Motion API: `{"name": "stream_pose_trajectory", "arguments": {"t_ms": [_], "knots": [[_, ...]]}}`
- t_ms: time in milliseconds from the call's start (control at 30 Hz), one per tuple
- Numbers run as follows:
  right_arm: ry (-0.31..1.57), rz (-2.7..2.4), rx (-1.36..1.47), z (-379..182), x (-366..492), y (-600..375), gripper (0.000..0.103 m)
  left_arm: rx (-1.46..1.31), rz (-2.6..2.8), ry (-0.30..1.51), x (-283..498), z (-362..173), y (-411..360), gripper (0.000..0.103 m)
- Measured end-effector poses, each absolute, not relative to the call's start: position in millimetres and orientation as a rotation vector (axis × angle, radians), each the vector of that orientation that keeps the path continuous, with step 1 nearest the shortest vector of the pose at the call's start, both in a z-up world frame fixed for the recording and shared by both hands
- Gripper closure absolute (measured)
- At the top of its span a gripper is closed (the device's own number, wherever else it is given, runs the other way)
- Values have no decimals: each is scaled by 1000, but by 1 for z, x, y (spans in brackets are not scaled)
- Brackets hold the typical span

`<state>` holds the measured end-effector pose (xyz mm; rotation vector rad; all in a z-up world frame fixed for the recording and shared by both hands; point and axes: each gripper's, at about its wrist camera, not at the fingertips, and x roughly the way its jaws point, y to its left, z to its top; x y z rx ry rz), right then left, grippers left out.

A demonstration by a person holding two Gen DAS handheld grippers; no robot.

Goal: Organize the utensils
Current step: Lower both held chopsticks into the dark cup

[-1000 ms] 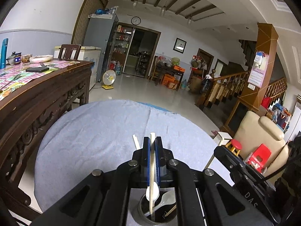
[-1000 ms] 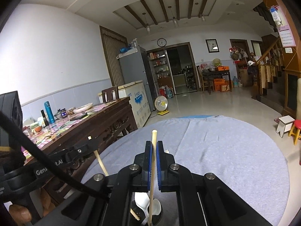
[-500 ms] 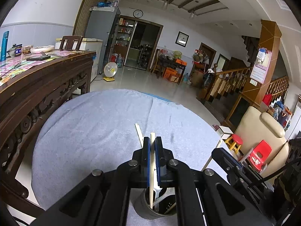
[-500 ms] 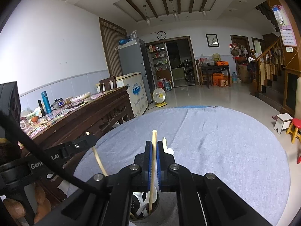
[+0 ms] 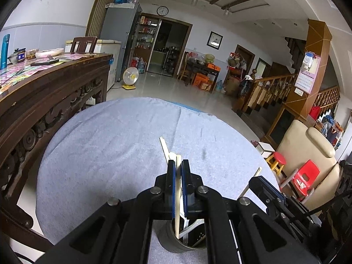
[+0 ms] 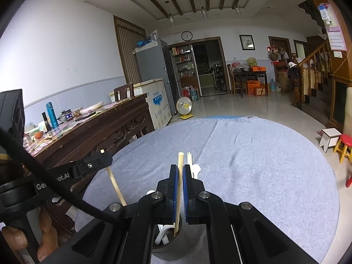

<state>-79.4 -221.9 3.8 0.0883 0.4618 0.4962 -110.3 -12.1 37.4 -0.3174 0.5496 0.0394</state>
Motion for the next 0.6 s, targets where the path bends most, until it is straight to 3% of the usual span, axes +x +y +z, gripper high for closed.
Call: {"name": "stream_pose_trajectory", "arguments": {"t_ms": [600], "knots": [[506, 479, 67, -10, -84, -220, 98, -343, 38, 588, -113, 23, -9, 98]]}}
